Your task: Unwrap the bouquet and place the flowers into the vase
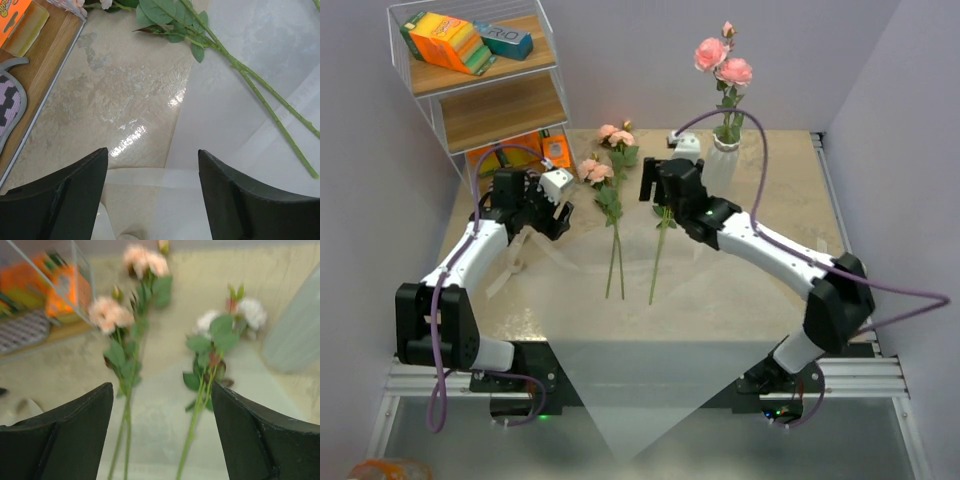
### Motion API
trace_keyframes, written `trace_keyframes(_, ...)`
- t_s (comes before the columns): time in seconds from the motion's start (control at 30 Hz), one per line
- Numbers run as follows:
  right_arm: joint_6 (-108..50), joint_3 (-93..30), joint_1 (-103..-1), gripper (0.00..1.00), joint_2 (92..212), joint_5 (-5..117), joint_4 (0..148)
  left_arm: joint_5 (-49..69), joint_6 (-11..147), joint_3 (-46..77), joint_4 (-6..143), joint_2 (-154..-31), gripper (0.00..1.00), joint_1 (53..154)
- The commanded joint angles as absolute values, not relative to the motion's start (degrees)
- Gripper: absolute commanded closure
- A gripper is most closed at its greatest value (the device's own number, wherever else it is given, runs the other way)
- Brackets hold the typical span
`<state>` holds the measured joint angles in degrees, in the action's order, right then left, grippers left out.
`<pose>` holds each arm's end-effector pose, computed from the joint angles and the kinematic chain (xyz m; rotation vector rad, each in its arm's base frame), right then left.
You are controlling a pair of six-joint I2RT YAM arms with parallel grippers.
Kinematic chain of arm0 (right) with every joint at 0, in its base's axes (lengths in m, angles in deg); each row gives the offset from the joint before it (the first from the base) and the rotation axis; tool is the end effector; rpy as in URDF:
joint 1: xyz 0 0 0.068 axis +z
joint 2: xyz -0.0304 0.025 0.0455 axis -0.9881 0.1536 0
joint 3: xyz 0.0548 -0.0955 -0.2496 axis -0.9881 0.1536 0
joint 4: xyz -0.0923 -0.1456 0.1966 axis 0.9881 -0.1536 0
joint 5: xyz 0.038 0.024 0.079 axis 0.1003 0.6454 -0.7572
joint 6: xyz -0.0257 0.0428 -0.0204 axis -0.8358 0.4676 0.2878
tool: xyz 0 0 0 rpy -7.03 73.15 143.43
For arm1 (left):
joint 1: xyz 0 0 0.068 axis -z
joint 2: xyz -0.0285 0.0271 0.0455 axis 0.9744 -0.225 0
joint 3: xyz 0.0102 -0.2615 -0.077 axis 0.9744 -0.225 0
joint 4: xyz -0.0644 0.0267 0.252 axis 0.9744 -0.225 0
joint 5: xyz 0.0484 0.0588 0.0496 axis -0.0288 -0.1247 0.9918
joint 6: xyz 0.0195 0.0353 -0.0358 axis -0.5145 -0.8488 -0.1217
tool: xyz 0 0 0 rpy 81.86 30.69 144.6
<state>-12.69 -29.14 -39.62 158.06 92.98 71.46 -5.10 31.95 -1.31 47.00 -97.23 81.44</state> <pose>0.2805 0.2254 0.3465 0.0526 1.8354 0.3197 0.2974 -0.0373 0.2505 0.7649 2.1507 -0.2891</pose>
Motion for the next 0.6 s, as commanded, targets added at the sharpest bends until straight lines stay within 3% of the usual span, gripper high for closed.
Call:
trace_keyframes(0.0,-4.7,-33.2,-39.24,0.18,166.69,95.5,55.55,-6.88,30.31,1.43,43.51,-96.33,0.22,80.95)
trace_keyframes(0.27,0.32,-35.67,-39.24,0.07,177.07,100.07,50.45,-6.09,29.25,1.61,41.66,-94.57,0.25,80.95)
trace_keyframes(0.57,0.76,-37.42,-39.85,0.1,184.89,101.3,57.38,-6.18,29.17,2.66,40.87,-93.69,0.26,80.95)
